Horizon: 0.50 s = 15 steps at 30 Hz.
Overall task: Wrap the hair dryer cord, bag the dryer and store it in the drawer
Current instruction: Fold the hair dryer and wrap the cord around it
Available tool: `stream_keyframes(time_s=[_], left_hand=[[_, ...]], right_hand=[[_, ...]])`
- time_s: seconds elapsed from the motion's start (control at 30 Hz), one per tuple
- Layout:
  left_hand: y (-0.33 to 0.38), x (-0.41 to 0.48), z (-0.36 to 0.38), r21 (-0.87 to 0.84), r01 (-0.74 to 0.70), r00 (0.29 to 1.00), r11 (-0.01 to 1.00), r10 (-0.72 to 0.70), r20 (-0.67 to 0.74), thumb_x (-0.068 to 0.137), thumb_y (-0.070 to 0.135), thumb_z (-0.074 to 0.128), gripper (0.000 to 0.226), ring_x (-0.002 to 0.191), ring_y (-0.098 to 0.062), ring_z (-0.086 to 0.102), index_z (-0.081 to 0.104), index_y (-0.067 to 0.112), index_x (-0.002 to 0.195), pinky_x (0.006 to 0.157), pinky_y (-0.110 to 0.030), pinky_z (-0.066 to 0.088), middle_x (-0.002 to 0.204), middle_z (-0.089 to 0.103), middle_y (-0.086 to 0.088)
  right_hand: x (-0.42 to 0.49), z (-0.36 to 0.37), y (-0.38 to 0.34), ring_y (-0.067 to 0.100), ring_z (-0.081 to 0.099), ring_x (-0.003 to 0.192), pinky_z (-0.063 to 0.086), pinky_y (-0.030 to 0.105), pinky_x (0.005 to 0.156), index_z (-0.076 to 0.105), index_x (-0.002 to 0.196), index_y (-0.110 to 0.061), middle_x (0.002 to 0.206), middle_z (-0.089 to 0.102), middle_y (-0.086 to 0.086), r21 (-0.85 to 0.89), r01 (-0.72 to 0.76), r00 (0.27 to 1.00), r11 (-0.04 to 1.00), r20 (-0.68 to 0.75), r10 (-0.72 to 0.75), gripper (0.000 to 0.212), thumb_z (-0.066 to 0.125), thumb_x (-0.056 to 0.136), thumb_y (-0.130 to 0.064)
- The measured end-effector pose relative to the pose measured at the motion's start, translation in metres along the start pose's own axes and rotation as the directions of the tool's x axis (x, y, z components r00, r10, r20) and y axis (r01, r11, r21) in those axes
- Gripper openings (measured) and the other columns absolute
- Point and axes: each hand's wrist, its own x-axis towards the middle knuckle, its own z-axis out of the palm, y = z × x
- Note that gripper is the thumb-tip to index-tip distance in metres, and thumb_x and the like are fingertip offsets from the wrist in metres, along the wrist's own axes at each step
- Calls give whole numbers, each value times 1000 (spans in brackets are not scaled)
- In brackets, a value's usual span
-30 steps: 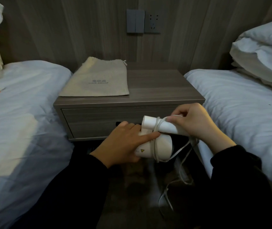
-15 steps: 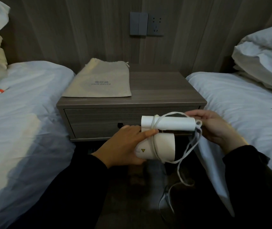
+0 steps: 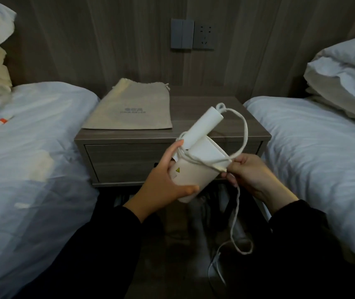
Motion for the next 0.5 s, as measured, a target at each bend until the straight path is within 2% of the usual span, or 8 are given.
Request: stream_keyframes(time_s=[0.07,0.13,0.2,0.3,0.4,0.5], left_hand=[[1,1,-3,-10,15,999,1000,-15,-37,51,37,81,97,99,10,56,25,62,125,83,-14,49,111,50,27],[2,2,-4,17,18,999,1000,-17,-51,56,29,84,99,96,15,53,24,56,130,85,-14,47,109,46,33],[1,3,-5,38,24,998,999,-22,-58,63,16,85,101,96,16,51,24,48,137,87,-15,45,109,43,35],[-1,5,-5,30,39,997,999,-37,-74,65,13,83,102,98,14,51,24,42,142,85,-12,45,112,42,35],[-1,6,-4,41,48,995,998,-44,-87,65,13,83,102,95,16,50,24,41,142,78,-2,43,112,42,33],[0,6,-4,43,54,995,998,-50,-86,66,14,82,103,96,13,50,21,40,144,77,-4,43,117,44,26]], right_hand=[[-2,3,-5,8,36,29,31,17,33,55,61,-1,43,55,3,19,-8,999,1000,40,7,30,47,89,5],[-5,3,-10,8,34,29,29,18,32,56,62,-2,44,53,4,34,-24,999,999,35,23,30,49,90,-1],[-9,2,-17,9,36,30,30,19,35,60,60,-2,47,54,8,-72,-26,1000,997,-1,26,30,55,89,-10],[-15,6,-29,13,42,33,34,18,37,63,59,-1,49,58,13,-302,-53,997,952,-65,35,33,61,87,-18],[-21,12,-37,14,44,34,38,20,39,63,60,-2,48,59,11,-366,-66,995,928,-97,33,32,59,87,-17],[-24,17,-42,16,44,37,39,20,42,64,54,-4,49,58,13,-477,-71,992,876,-124,13,38,57,87,-22]])
